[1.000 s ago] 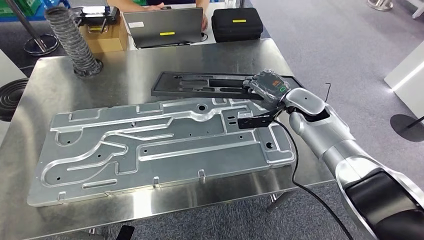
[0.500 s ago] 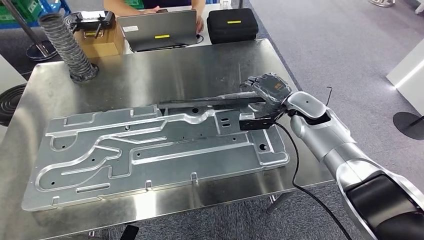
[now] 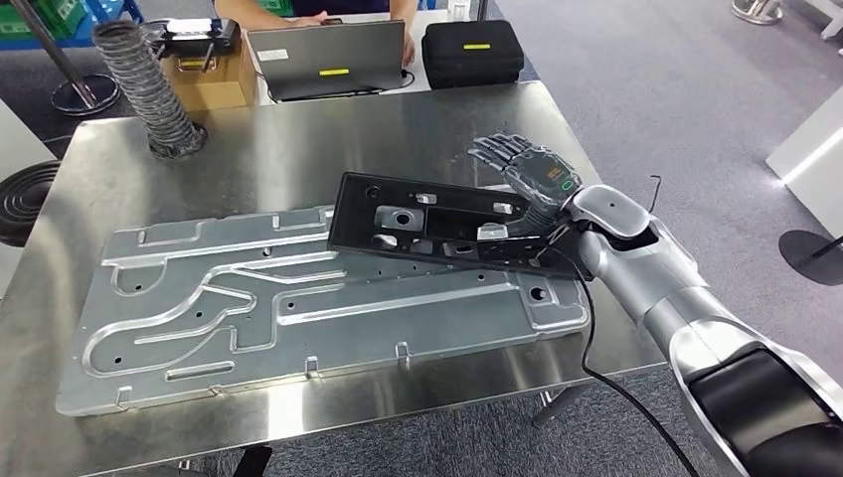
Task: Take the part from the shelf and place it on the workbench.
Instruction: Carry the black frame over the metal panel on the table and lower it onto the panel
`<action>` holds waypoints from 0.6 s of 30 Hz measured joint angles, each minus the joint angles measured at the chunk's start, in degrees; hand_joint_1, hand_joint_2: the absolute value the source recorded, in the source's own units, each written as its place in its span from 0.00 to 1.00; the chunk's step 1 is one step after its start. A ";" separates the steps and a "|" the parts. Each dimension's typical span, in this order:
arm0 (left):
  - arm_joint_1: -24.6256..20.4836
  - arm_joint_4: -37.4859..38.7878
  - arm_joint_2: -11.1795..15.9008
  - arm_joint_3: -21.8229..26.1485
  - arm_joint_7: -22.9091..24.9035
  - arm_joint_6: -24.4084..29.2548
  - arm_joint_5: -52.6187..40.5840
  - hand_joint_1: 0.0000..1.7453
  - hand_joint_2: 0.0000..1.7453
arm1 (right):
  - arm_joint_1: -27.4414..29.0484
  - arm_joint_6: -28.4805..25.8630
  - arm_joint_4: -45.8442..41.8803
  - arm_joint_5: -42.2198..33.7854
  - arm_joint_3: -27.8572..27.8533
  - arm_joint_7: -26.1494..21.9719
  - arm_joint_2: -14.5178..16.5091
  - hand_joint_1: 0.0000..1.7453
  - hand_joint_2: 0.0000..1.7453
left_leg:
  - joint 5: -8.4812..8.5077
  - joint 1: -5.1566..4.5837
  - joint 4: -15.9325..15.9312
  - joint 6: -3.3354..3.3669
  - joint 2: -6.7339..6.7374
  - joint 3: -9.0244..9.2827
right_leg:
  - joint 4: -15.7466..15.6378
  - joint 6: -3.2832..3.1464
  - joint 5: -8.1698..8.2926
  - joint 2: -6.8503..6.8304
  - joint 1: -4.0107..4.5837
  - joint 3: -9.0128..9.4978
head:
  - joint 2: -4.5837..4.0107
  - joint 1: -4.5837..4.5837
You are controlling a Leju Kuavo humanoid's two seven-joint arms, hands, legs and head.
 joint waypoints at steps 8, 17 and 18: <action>-0.14 0.01 -0.02 0.05 -0.08 -0.14 0.05 0.00 0.00 | 0.28 0.00 -0.04 -0.19 -0.34 -0.56 -0.75 0.00 0.00 | 0.00 -0.10 -0.03 0.03 -0.01 0.15 | 1.11 0.12 1.40 -0.13 -0.23 -0.48 | 0.01 0.00; 0.00 0.01 -0.01 0.16 -0.73 0.03 0.94 0.00 0.00 | -0.68 0.07 -0.12 -0.88 -0.59 -0.78 -0.85 0.00 0.00 | -5.74 -0.34 9.38 -2.11 0.07 -4.05 | -4.76 -2.34 2.97 -0.21 -0.17 2.14 | 0.00 -0.02; 0.14 0.01 0.00 0.17 -0.76 -0.01 0.95 0.00 0.00 | -0.66 0.08 -0.12 -1.04 -0.69 -0.67 -0.98 0.00 0.00 | -7.17 -0.33 13.12 -2.16 0.07 -5.74 | -4.74 -2.41 2.95 -0.22 -0.08 2.14 | 0.00 -0.02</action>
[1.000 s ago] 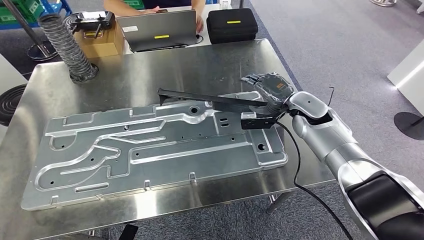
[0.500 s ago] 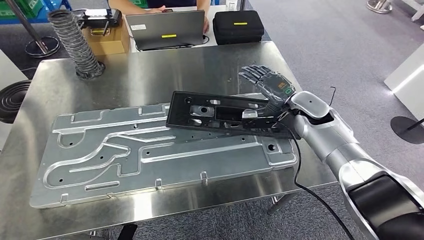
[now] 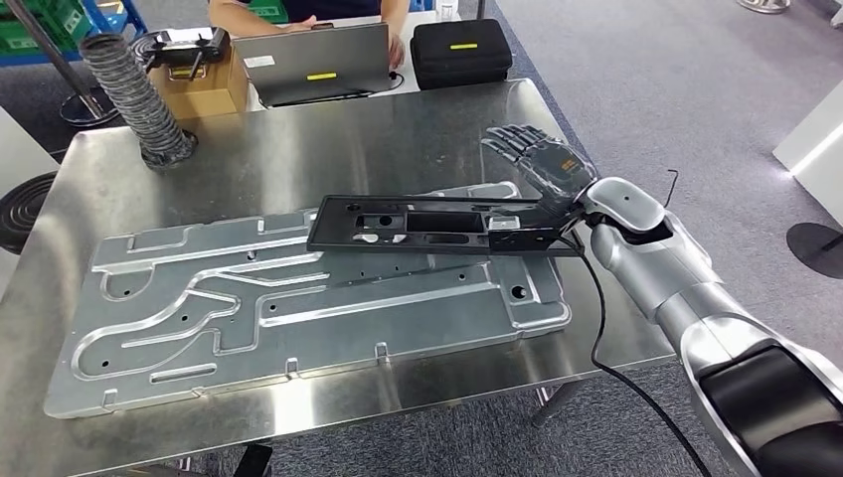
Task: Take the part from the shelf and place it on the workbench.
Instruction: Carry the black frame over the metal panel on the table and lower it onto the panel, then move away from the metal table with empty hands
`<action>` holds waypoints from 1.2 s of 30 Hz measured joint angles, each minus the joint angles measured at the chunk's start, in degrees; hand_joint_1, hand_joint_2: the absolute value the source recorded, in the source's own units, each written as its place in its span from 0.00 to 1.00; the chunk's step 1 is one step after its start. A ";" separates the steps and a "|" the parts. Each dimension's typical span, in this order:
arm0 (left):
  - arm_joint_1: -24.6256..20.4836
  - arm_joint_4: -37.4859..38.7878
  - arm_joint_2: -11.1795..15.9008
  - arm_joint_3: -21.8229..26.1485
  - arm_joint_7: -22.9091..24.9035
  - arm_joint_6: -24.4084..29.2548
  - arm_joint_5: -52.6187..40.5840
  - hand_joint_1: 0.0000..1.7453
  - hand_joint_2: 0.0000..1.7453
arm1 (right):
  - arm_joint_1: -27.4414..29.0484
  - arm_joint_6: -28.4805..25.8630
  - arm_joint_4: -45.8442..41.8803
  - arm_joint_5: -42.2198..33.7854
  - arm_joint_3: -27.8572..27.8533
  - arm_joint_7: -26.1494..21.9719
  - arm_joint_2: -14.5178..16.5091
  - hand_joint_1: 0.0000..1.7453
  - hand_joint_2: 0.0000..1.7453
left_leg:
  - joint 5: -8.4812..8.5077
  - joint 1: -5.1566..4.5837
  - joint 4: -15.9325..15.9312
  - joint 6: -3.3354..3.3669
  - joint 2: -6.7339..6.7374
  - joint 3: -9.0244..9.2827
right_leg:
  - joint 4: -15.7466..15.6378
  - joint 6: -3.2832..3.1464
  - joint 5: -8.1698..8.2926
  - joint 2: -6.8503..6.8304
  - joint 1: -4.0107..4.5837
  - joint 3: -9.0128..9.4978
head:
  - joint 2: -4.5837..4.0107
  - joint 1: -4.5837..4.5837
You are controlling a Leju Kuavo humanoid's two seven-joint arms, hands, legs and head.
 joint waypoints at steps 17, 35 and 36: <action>0.34 0.00 -0.05 -0.43 0.69 -2.17 -2.12 0.00 0.00 | 6.43 0.54 -6.96 -2.42 -4.54 1.55 -10.20 0.00 0.00 | 7.33 -0.12 -13.68 2.91 -0.21 6.18 | 17.02 3.44 -7.54 0.11 -0.23 -7.87 | 0.00 0.02; -1.75 -0.02 -0.03 -0.74 0.72 -2.76 -1.19 0.00 0.00 | 8.97 2.13 -13.32 -1.92 -8.37 1.49 -13.31 0.00 0.00 | 1.53 -0.37 -5.77 0.66 -0.02 5.96 | 0.61 0.64 1.83 -0.43 -0.13 -2.19 | 0.00 0.00; -1.86 -0.01 -0.01 -0.77 0.75 -2.75 -1.28 0.00 0.00 | 8.83 1.98 -13.31 -1.99 -8.45 1.40 -13.23 0.00 0.00 | 2.69 -0.37 -9.46 0.87 -0.04 7.91 | 0.95 0.84 1.94 -0.43 -0.04 -2.51 | 0.00 0.00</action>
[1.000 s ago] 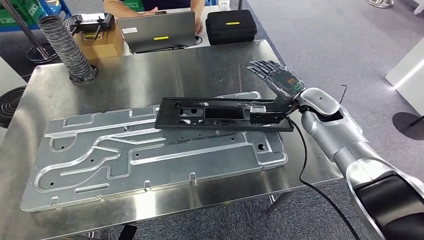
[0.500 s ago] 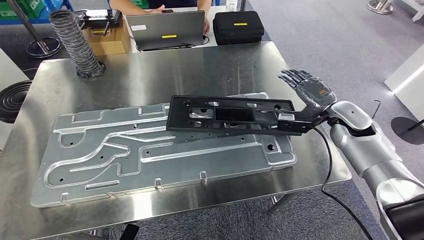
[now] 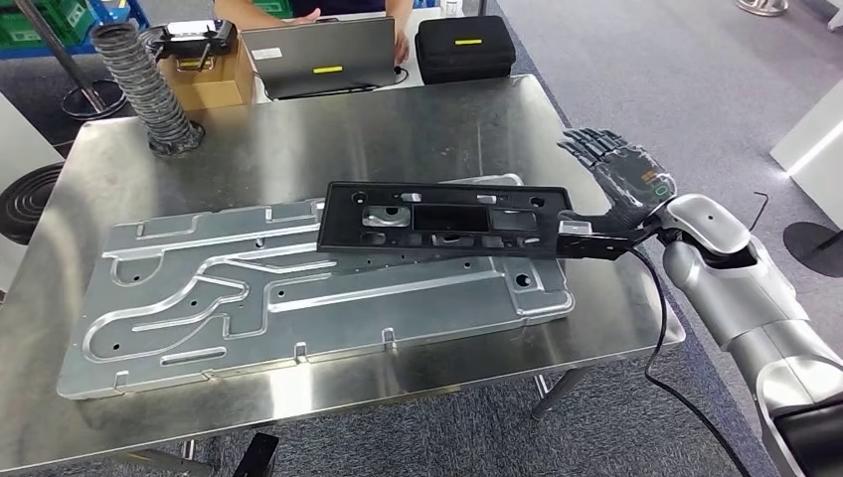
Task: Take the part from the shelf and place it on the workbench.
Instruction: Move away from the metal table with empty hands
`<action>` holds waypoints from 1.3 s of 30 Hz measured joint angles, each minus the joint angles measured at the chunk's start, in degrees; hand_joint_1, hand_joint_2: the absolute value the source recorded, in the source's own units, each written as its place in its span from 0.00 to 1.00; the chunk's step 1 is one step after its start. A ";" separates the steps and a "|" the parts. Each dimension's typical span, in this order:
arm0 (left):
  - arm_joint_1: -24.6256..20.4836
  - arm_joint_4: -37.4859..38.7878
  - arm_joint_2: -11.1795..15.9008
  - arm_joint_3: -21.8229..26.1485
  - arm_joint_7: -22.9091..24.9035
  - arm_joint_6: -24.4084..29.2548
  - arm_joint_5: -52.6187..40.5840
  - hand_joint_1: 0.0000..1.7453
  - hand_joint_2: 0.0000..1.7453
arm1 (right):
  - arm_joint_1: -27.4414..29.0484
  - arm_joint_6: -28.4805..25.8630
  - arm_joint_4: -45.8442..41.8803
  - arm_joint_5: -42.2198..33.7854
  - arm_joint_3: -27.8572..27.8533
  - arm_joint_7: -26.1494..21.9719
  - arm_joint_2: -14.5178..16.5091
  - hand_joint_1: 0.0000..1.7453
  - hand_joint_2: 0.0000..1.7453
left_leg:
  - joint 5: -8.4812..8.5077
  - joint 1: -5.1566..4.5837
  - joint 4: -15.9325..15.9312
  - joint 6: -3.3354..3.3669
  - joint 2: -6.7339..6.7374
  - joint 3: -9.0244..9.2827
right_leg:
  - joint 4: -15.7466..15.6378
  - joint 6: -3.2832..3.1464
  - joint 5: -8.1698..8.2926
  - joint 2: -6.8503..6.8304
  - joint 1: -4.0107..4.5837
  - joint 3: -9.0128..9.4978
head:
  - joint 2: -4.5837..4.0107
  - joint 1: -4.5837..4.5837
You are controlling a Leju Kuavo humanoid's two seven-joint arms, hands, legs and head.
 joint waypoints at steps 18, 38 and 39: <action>0.64 0.00 1.20 0.10 1.37 0.81 0.98 0.00 0.00 | -2.04 -2.48 3.60 0.25 -1.69 -1.02 2.03 0.00 0.00 | 6.73 -0.40 -4.08 1.56 -0.09 -3.88 | -0.71 0.98 -5.32 0.21 0.67 6.05 | 0.00 0.02; 1.02 -0.01 1.73 0.94 0.32 1.48 2.59 0.00 0.00 | -5.97 -4.77 10.25 -0.82 -3.17 -1.85 3.80 0.00 0.00 | 2.48 0.08 -4.11 2.30 0.05 0.75 | 4.33 2.37 -3.61 0.00 -0.10 -2.18 | 0.00 0.01; 1.04 -0.01 1.82 1.00 0.30 1.51 2.66 0.00 0.00 | -5.90 -5.02 10.61 -1.06 -3.46 -1.88 3.64 0.00 0.00 | 2.91 -0.01 -4.10 2.57 0.07 0.19 | 7.94 2.62 -6.24 0.04 -0.16 -3.42 | 0.00 0.01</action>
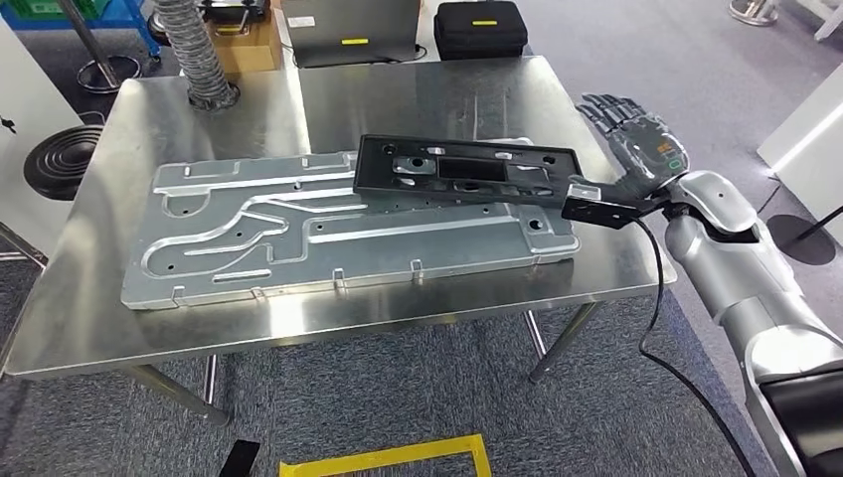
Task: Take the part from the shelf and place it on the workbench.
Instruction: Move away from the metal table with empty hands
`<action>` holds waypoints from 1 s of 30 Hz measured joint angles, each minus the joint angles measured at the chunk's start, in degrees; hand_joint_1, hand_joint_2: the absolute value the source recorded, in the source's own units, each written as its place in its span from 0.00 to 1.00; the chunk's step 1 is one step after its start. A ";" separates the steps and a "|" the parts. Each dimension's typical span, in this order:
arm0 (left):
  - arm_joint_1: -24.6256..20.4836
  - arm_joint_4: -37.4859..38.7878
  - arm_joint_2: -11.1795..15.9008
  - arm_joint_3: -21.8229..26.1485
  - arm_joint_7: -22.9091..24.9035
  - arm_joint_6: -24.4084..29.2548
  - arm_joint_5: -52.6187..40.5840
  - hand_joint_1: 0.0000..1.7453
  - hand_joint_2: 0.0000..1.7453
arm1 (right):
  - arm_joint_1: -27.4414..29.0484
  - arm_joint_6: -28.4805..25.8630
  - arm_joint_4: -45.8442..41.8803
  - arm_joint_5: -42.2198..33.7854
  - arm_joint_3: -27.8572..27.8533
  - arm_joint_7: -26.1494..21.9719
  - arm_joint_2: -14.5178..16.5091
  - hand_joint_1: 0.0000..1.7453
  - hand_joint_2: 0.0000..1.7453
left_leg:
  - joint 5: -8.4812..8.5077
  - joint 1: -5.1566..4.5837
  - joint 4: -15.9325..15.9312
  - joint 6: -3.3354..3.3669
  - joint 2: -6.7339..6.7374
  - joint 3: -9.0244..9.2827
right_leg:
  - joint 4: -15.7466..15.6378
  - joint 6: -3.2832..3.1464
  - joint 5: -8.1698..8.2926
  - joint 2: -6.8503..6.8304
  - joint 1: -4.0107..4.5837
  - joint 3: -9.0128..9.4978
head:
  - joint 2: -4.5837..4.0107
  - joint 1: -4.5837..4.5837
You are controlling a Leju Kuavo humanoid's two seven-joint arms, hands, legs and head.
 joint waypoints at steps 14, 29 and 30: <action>0.90 0.00 0.59 1.07 -0.04 0.28 0.67 0.00 0.00 | 5.35 -6.94 4.07 -3.14 -8.29 -0.20 -1.68 0.00 0.00 | 0.76 -0.76 2.19 -1.88 -0.10 -4.63 | -11.53 -3.49 3.60 -0.49 0.81 9.66 | 0.00 0.00; 1.53 0.00 1.39 1.62 -1.14 0.87 1.36 0.00 0.00 | 10.86 -8.89 10.54 -4.56 -16.65 -0.95 -2.92 0.00 0.00 | -0.81 0.36 0.90 -0.75 0.04 0.21 | -4.97 0.17 4.22 0.00 -0.34 1.48 | 0.00 0.03; 1.55 0.00 1.40 1.70 -1.16 0.91 1.40 0.00 0.00 | 11.38 -9.11 10.95 -4.95 -17.22 -1.04 -2.96 0.00 0.00 | -0.21 0.38 0.81 -0.45 0.09 -0.42 | -2.07 0.42 1.66 0.09 -0.43 0.45 | 0.01 0.05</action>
